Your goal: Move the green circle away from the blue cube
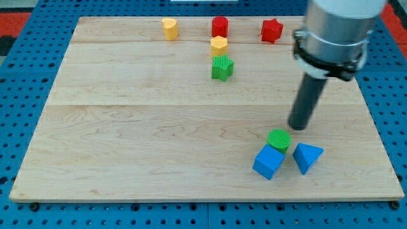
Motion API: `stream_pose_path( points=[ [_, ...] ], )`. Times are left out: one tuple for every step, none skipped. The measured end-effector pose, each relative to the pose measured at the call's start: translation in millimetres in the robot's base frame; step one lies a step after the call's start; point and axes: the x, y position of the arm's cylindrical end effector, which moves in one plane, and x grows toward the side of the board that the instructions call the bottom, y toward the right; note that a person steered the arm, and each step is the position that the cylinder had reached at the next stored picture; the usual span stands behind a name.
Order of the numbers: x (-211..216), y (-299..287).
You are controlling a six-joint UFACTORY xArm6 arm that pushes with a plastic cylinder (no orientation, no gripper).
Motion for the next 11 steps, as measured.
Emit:
stream_pose_path(
  points=[
    [19.0, 88.5],
    [64.7, 103.3],
    [106.0, 69.4],
    [100.9, 31.0],
    [89.6, -0.7],
    [71.7, -26.0],
    [46.5, -40.9],
    [32.8, -77.4],
    [14.9, -101.3],
    [-3.2, -120.4],
    [-10.9, -131.4]
  ],
)
